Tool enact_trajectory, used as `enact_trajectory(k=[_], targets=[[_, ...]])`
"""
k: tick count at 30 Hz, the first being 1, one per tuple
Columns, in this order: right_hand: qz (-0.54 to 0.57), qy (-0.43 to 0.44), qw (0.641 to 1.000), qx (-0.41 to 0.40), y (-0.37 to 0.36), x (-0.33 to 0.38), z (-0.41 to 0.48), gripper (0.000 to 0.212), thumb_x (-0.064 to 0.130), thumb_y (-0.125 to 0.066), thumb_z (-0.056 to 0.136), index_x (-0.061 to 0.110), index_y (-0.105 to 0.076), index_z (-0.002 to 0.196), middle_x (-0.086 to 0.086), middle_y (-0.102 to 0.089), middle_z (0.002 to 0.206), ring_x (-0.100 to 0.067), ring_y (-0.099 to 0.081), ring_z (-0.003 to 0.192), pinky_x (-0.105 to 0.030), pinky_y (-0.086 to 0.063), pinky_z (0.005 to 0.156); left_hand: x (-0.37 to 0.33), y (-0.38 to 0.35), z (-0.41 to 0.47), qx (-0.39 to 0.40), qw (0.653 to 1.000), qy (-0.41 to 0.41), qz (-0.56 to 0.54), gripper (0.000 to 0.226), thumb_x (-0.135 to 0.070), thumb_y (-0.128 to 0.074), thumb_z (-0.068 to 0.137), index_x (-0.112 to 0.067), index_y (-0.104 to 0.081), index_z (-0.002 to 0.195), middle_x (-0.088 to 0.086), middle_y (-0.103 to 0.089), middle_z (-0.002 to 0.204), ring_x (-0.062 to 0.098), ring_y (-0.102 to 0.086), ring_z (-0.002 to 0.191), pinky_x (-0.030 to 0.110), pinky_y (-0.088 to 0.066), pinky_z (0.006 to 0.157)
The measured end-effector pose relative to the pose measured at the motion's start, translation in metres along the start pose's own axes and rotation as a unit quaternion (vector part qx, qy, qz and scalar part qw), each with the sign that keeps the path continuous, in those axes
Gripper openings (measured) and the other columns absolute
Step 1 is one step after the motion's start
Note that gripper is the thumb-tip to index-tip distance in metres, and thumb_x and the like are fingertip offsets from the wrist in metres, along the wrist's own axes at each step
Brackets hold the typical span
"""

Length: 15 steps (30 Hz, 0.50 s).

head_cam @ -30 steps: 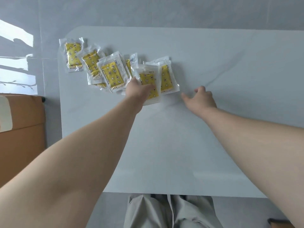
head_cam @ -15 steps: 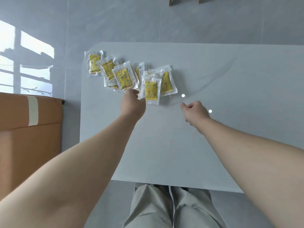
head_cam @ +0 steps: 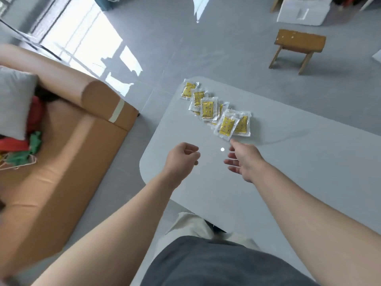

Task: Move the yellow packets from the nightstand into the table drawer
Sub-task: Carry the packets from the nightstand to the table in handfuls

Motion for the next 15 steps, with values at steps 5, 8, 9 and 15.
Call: enact_trajectory(k=[5, 8, 9, 15], targets=[[-0.07, 0.033, 0.996, 0.032, -0.028, -0.007, -0.049, 0.025, 0.035, -0.054, 0.098, 0.014, -0.058, 0.086, -0.005, -0.059, 0.089, -0.024, -0.064, 0.075, -0.034, -0.049, 0.067, 0.016, 0.029, -0.058, -0.031, 0.999, -0.017, -0.012, 0.014, -0.019, -0.064, 0.091, -0.02, -0.065, 0.104, -0.003, -0.069, 0.096, 0.01, -0.07, 0.078, 0.02, -0.046, 0.059], [-0.125, 0.066, 0.989, 0.045, -0.045, -0.011, -0.079, 0.024, 0.034, -0.053, 0.099, 0.014, -0.059, 0.087, -0.005, -0.059, 0.09, -0.024, -0.064, 0.079, -0.035, -0.049, 0.071, 0.034, 0.049, -0.088, -0.051, 0.998, -0.023, -0.035, 0.013, -0.02, -0.064, 0.092, -0.02, -0.065, 0.105, -0.003, -0.069, 0.096, 0.01, -0.07, 0.078, 0.021, -0.046, 0.061], [-0.139, 0.075, 0.986, 0.05, -0.051, -0.013, -0.086, 0.025, 0.034, -0.052, 0.099, 0.014, -0.059, 0.087, -0.005, -0.059, 0.09, -0.024, -0.063, 0.079, -0.035, -0.049, 0.071, 0.04, 0.055, -0.096, -0.058, 0.997, -0.021, -0.044, 0.013, -0.02, -0.064, 0.092, -0.02, -0.065, 0.105, -0.003, -0.07, 0.096, 0.01, -0.07, 0.079, 0.022, -0.046, 0.062], [-0.216, 0.127, 0.965, 0.083, -0.11, -0.054, -0.141, 0.026, 0.034, -0.05, 0.101, 0.012, -0.059, 0.091, -0.006, -0.059, 0.091, -0.025, -0.063, 0.08, -0.035, -0.048, 0.07, 0.106, 0.093, -0.156, -0.106, 0.988, -0.023, -0.113, 0.014, -0.019, -0.064, 0.091, -0.02, -0.066, 0.105, -0.005, -0.07, 0.094, 0.011, -0.071, 0.08, 0.023, -0.048, 0.065]])
Point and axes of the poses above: each hand's wrist, its own z-axis towards the middle knuckle, its own y-axis out of the back of the hand, x = y × z, the point moved 9 cm from there along z, towards the middle knuckle
